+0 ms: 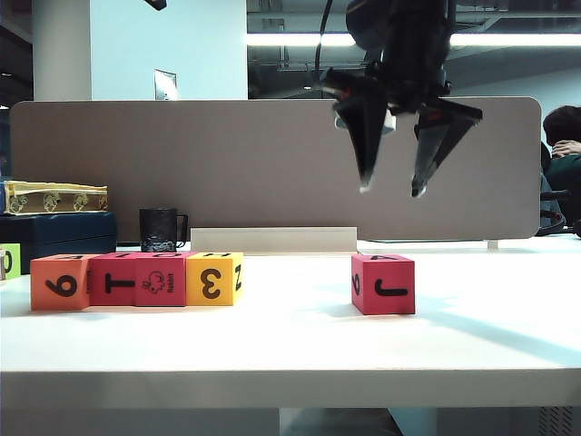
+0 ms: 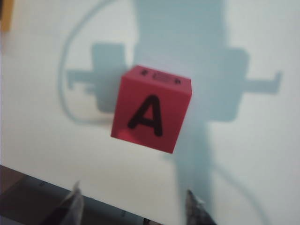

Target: Select the appropriate blocks from the scattered letter blocks on the table and arrange them in a row to spell out "ALOHA".

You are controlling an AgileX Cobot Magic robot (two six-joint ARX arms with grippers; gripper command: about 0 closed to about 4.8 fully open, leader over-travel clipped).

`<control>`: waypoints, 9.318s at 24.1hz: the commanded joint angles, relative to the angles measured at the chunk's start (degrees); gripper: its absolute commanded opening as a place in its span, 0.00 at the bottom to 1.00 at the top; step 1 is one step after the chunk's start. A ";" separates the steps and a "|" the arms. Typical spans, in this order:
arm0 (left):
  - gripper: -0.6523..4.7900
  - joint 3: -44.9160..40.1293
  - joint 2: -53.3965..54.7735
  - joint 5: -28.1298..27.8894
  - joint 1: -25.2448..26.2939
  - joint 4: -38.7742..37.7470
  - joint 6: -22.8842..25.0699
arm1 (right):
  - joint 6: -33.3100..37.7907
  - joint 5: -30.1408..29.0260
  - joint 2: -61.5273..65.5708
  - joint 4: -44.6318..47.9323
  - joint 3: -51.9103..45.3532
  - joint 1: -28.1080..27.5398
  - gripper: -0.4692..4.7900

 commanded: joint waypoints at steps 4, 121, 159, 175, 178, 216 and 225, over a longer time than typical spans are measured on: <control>0.11 0.22 -0.15 0.35 -0.11 0.55 0.15 | 3.23 0.00 0.13 3.08 -4.31 0.09 0.63; 0.11 0.24 -0.15 0.13 -0.13 -1.51 0.20 | 1.20 10.49 8.31 18.95 3.63 4.57 0.12; 0.11 3.91 -0.20 0.13 -0.13 -1.20 0.17 | 0.35 1.05 9.68 29.07 -4.83 8.87 0.09; 0.11 2.08 -1.70 -2.56 12.22 -2.47 -0.94 | -5.75 10.19 -3.23 26.86 -4.52 5.79 0.09; 0.11 -5.22 -5.95 3.65 19.02 0.15 -1.86 | -5.92 6.86 -8.72 25.00 -4.59 5.81 0.09; 0.11 -79.71 -56.15 5.57 20.20 41.81 -17.42 | 1.68 15.45 -69.57 54.27 -77.96 6.47 0.09; 0.11 -80.81 -55.47 3.96 20.24 42.05 -17.42 | 1.68 15.26 -69.59 53.64 -78.64 4.33 0.09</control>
